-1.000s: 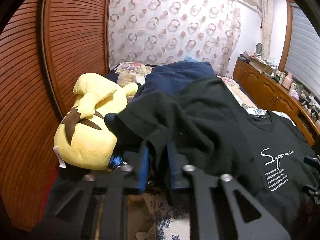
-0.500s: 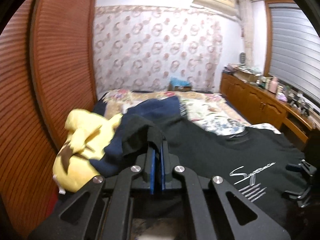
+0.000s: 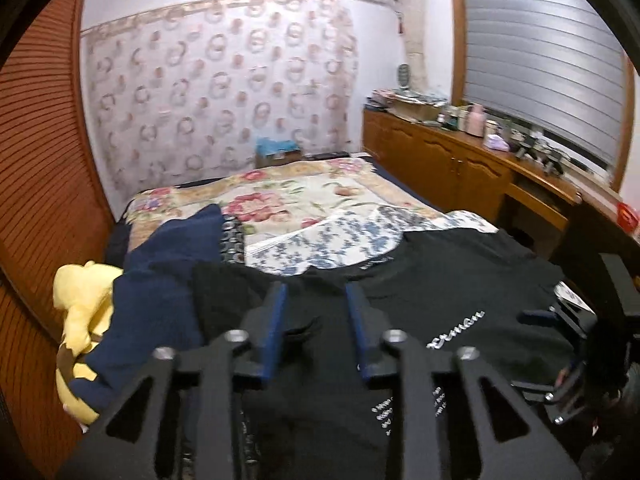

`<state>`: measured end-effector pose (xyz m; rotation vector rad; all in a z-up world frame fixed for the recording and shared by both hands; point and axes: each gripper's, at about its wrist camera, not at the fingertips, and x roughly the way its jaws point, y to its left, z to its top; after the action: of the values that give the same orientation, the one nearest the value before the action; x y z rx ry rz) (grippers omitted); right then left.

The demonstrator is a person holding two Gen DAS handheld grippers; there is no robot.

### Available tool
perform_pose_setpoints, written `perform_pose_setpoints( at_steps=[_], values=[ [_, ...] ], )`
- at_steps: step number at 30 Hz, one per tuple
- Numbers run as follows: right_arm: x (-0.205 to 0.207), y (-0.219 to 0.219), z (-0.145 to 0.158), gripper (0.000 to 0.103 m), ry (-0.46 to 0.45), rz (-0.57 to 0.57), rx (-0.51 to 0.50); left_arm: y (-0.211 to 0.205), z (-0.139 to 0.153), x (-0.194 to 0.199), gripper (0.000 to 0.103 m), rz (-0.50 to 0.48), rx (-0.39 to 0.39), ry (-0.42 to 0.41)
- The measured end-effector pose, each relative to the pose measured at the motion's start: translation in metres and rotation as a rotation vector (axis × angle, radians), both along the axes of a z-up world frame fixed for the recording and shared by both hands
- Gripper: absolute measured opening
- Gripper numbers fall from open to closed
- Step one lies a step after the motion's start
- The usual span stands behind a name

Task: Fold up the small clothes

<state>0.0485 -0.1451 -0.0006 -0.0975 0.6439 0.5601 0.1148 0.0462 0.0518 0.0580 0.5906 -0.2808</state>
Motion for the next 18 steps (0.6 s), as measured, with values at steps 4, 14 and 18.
perform_pose_setpoints(
  at_steps=[4,14,18],
  values=[
    [0.001,-0.002,0.001,0.103,0.0,-0.002,0.0,0.005,0.002,-0.007,0.043,-0.013,-0.009,0.012],
    [0.006,-0.002,0.003,0.103,0.012,0.034,0.014,0.034,-0.034,-0.028,0.057,0.068,-0.051,0.049],
    [0.009,0.0,0.008,0.103,-0.008,0.046,-0.004,0.04,-0.046,-0.037,0.057,0.099,-0.064,0.05]
  ],
)
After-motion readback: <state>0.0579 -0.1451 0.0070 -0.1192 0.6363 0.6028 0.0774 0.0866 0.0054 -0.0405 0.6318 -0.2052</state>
